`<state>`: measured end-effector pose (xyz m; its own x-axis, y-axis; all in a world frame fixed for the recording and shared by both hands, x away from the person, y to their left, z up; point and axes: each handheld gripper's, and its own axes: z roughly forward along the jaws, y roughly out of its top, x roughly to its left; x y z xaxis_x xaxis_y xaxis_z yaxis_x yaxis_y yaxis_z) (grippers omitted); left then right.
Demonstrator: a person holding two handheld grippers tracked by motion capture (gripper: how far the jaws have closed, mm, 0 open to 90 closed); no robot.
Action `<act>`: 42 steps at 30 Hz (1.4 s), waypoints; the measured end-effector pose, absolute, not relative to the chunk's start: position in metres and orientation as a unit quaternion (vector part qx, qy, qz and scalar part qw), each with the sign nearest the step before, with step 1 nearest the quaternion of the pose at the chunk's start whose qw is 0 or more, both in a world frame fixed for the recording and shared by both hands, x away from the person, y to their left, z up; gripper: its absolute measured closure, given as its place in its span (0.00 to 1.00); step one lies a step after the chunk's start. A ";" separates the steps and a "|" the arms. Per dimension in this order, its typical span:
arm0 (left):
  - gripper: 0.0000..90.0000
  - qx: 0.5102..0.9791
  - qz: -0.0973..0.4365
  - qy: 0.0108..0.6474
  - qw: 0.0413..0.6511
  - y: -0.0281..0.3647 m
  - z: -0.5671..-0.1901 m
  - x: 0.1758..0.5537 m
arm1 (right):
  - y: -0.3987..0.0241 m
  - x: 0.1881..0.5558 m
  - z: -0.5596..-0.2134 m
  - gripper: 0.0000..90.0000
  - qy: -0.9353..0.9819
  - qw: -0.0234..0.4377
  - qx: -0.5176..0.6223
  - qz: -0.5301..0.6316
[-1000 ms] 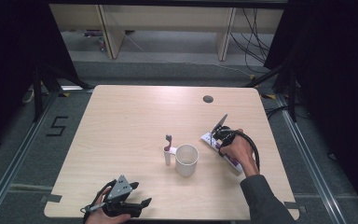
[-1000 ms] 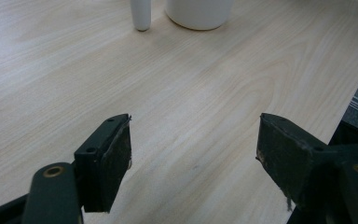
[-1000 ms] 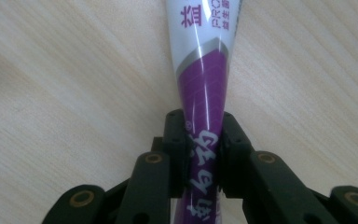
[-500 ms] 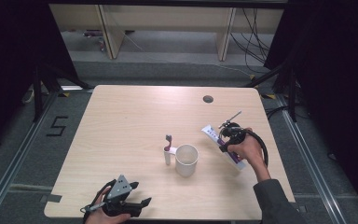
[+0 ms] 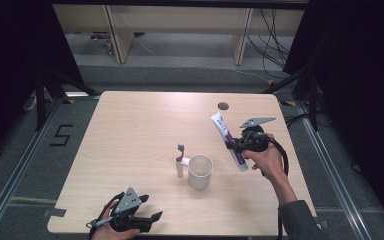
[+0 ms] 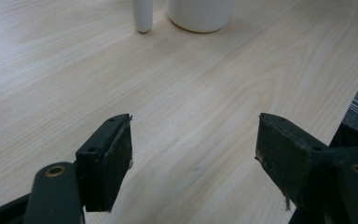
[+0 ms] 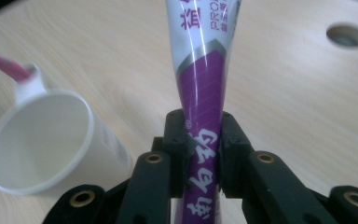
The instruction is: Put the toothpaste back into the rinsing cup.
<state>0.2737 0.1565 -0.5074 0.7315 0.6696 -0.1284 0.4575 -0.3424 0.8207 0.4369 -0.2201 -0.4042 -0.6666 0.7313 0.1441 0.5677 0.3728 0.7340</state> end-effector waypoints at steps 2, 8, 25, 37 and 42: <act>0.30 0.811 0.116 0.348 0.456 0.157 -0.507 0.274 | -0.216 0.434 -0.402 0.85 0.809 0.108 0.390 0.426; 0.30 0.814 0.119 0.347 0.450 0.158 -0.506 0.273 | -0.204 0.428 -0.394 0.85 0.776 0.133 0.370 0.494; 0.30 0.817 0.118 0.344 0.448 0.158 -0.505 0.273 | -0.170 0.417 -0.384 0.86 0.737 0.108 0.338 0.575; 0.30 0.817 0.117 0.343 0.448 0.158 -0.505 0.273 | -0.154 0.410 -0.400 0.85 0.738 0.104 0.329 0.579; 0.30 0.815 0.116 0.344 0.451 0.157 -0.505 0.273 | -0.149 0.406 -0.407 0.85 0.741 0.096 0.331 0.576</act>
<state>0.2725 0.1569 -0.5050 0.7361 0.6658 -0.1220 0.4573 -0.3562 0.8149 0.4061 -0.1493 -0.4067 -0.7620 0.6014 0.2403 0.3808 0.1159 0.9174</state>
